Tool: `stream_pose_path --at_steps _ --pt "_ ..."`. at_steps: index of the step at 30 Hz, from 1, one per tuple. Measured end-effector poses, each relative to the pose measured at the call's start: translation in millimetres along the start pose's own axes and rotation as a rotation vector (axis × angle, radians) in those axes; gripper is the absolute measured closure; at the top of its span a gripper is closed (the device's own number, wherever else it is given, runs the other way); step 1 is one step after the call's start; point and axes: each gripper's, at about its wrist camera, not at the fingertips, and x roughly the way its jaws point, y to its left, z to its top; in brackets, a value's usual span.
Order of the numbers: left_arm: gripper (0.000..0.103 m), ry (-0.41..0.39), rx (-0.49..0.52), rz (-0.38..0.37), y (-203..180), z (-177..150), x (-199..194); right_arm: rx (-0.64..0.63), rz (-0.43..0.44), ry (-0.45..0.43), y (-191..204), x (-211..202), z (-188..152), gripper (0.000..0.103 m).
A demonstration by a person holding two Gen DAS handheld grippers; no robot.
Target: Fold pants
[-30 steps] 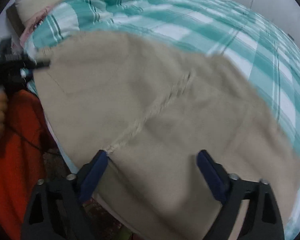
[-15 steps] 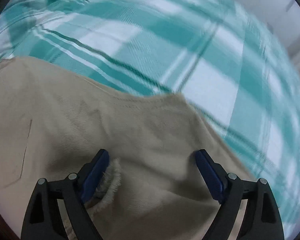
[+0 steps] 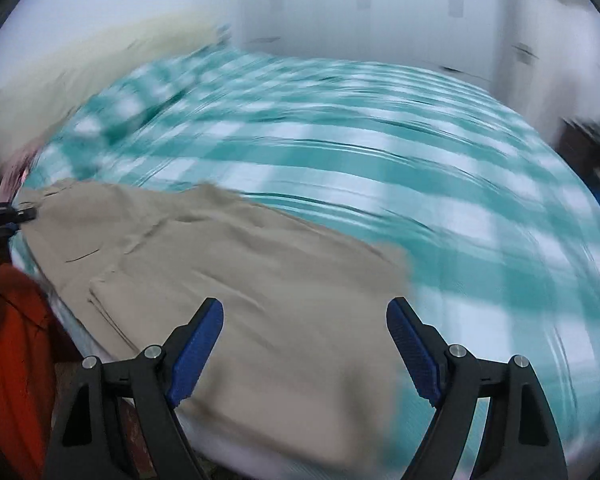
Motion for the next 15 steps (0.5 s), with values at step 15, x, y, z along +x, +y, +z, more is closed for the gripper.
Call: stream_pose_path --at_steps 15 --pt "0.052 0.496 0.613 -0.29 -307 -169 117 0.587 0.042 -0.161 -143 -40 -44 0.02"
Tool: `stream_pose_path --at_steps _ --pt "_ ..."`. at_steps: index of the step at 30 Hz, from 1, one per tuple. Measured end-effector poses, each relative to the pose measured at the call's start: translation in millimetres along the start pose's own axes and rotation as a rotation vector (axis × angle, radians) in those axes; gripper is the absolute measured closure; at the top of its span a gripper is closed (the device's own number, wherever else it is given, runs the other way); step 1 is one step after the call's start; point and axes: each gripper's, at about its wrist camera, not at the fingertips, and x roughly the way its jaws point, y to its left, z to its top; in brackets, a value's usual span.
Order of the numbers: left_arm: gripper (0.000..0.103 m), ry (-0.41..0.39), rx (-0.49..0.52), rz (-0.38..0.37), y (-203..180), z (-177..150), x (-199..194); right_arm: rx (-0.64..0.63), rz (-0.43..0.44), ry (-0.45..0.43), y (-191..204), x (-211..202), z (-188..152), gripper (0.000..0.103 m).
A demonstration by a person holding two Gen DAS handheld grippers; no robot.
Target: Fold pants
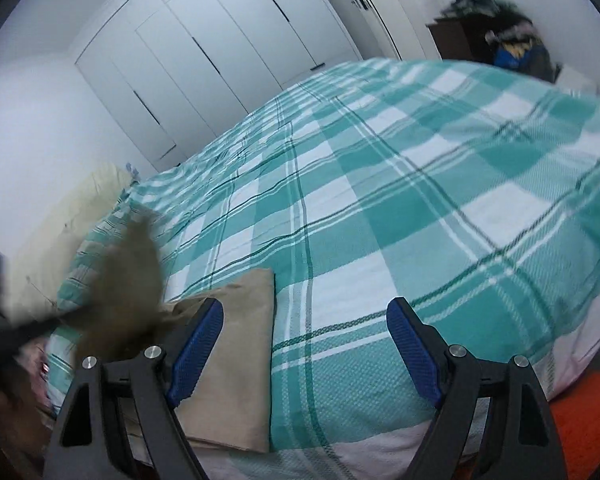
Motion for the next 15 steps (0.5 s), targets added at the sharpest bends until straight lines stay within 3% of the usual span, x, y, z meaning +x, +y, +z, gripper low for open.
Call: stream_pose_path --at_steps 1,3,7,10,13,15 --pt "0.046 0.004 -0.042 -0.05 8 -6 -3 0.019 0.009 0.01 -6 -1 -2 0.02" --pt "0.037 -0.016 -0.1 -0.08 29 -14 -20 0.056 0.021 0.028 -15 -3 -6 0.02" --pt "0.033 -0.118 -0.157 -0.009 76 -21 -72 0.103 0.097 0.06 -26 -2 -11 0.02" --pt "0.027 -0.182 -0.199 0.098 114 -39 -104 0.142 0.31 0.126 -21 9 -12 0.024" --pt "0.027 -0.185 -0.19 0.23 146 -71 -113 0.226 0.53 0.269 -3 36 -24 0.027" --pt "0.027 -0.156 -0.182 0.259 156 -95 -111 0.231 0.554 0.359 14 53 -31 0.031"
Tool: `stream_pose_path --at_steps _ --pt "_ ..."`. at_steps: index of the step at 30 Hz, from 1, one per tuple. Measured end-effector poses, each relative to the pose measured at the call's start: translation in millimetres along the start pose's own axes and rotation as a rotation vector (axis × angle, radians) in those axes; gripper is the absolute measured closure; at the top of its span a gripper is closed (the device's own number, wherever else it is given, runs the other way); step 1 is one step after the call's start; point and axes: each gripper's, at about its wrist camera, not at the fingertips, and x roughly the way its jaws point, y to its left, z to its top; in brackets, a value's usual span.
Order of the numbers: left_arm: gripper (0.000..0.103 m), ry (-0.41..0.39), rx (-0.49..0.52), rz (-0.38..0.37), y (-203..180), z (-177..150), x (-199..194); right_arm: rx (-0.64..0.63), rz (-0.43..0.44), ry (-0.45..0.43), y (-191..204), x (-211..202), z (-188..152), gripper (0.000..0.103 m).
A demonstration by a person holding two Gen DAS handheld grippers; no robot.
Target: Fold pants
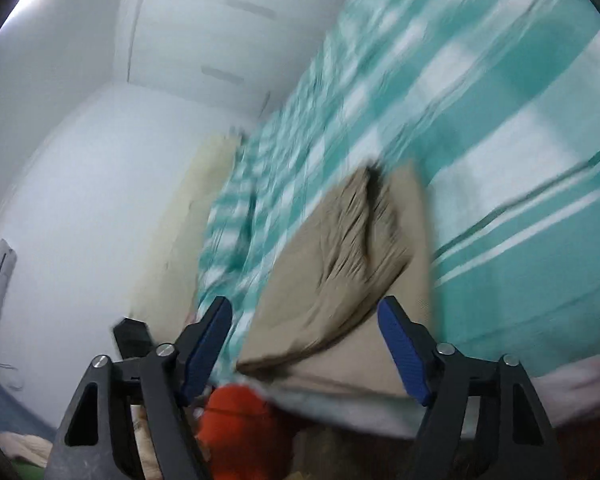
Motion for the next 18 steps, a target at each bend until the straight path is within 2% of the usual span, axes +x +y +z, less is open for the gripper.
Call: stream_pose_path --at_steps 3,5,6,8,9,12,14,16,18 --pt "0.027 0.008 0.03 -0.014 3 -18 -1 -0.021 -0.122 0.113 9 39 2 0.036" --pt "0.026 -0.01 0.09 -0.024 -6 -23 -5 -0.014 -0.185 0.15 10 54 4 0.047" --pt "0.024 -0.021 0.128 -0.026 -10 -23 -8 -0.015 -0.206 0.157 12 60 6 0.051" --pt "0.02 -0.037 0.211 -0.002 -22 -23 -6 -0.042 -0.29 0.157 17 67 7 0.071" --pt "0.02 -0.038 0.239 0.013 -27 -23 -3 -0.055 -0.333 0.153 18 67 7 0.077" --pt "0.02 -0.001 0.298 0.032 -40 -23 14 -0.045 -0.323 0.127 16 61 7 0.081" --pt "0.029 0.011 0.309 0.096 -46 -22 25 -0.041 -0.302 0.099 18 56 7 0.085" --pt "0.072 0.05 0.23 0.083 -35 -18 31 -0.054 -0.27 0.059 25 49 9 0.087" --pt "0.081 0.1 0.121 0.008 -17 -16 34 -0.062 -0.235 0.022 36 42 16 0.089"
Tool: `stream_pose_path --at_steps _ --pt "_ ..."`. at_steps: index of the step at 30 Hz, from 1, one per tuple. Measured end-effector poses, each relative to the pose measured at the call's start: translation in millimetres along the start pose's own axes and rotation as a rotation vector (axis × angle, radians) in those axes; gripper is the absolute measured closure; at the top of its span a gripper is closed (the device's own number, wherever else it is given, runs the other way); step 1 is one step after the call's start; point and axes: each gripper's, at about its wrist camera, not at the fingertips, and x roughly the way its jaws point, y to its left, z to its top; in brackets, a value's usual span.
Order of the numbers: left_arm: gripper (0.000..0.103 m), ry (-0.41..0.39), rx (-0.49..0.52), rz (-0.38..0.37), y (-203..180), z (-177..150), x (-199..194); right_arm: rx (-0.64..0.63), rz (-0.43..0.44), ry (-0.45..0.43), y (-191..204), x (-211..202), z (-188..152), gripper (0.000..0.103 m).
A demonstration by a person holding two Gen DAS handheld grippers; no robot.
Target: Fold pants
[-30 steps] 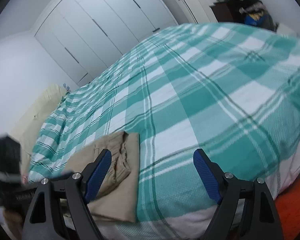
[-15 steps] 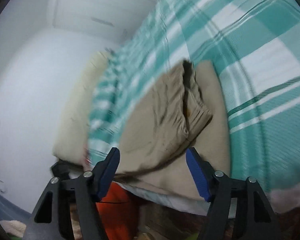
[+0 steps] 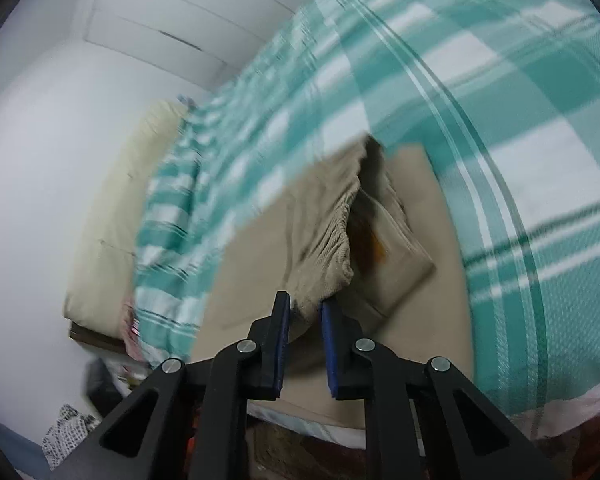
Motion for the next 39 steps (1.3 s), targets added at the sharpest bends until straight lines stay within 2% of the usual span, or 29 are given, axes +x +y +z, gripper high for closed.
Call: stream_pose_path --at_steps 3,4,6,7,9,10,11,13,14,18,20,23,24,26,27,28,30,33,35,38,39 --pt "0.085 0.024 -0.017 -0.013 6 -6 3 0.008 0.016 -0.029 2 -11 7 0.092" --pt "0.09 0.03 -0.011 -0.01 3 -8 5 0.01 -0.001 -0.033 -1 -12 8 0.098" --pt "0.09 0.034 0.011 0.01 -2 -9 6 0.032 -0.074 -0.043 -15 -10 10 0.098" --pt "0.089 0.029 0.024 0.02 -5 -9 6 0.055 -0.089 -0.046 -22 -8 13 0.093" --pt "0.089 0.03 0.024 0.018 -5 -10 6 0.132 -0.079 -0.037 -39 -12 13 0.09" --pt "0.089 0.033 0.014 0.008 -3 -9 6 0.155 -0.065 -0.032 -43 -14 12 0.081" --pt "0.089 0.035 0.007 0.001 -2 -9 7 0.167 -0.049 -0.027 -45 -17 11 0.058" --pt "0.089 0.038 0.002 -0.004 -1 -9 10 0.152 -0.039 -0.02 -39 -21 8 0.031" --pt "0.089 0.038 0.003 -0.003 -1 -9 10 0.137 -0.043 -0.011 -35 -20 7 0.03" --pt "0.089 0.03 0.015 0.004 -2 -10 9 0.08 -0.037 0.09 -22 10 8 0.031" --pt "0.088 0.027 0.015 0.002 -2 -10 9 0.061 -0.083 0.137 -18 28 10 0.037" --pt "0.088 0.028 0.024 0.006 -4 -11 12 0.079 -0.154 0.159 -19 46 14 0.037" --pt "0.088 0.027 0.028 0.009 -4 -11 12 0.085 -0.164 0.154 -19 51 14 0.037" --pt "0.09 0.016 0.021 0.001 -4 -11 8 0.073 -0.197 0.125 -22 57 15 0.058" --pt "0.091 0.004 0.017 -0.011 -4 -11 3 0.078 -0.185 0.112 -22 56 16 0.061" --pt "0.092 -0.005 0.018 -0.02 -4 -12 -1 0.098 -0.131 0.083 -22 48 15 0.073" --pt "0.092 -0.015 0.027 -0.029 -6 -13 -5 0.096 -0.032 0.02 -9 25 18 0.077" --pt "0.092 0.002 0.039 -0.047 -9 -13 -2 0.031 -0.012 -0.03 14 -6 16 0.077" --pt "0.09 0.023 0.066 -0.03 -14 -14 3 0.001 -0.064 -0.034 13 -15 9 0.077" --pt "0.082 0.071 0.083 0.006 -17 -17 10 0.038 -0.204 0.028 -27 0 -14 0.077" --pt "0.078 0.076 0.079 0.015 -17 -18 9 0.058 -0.218 0.038 -43 9 -25 0.077"
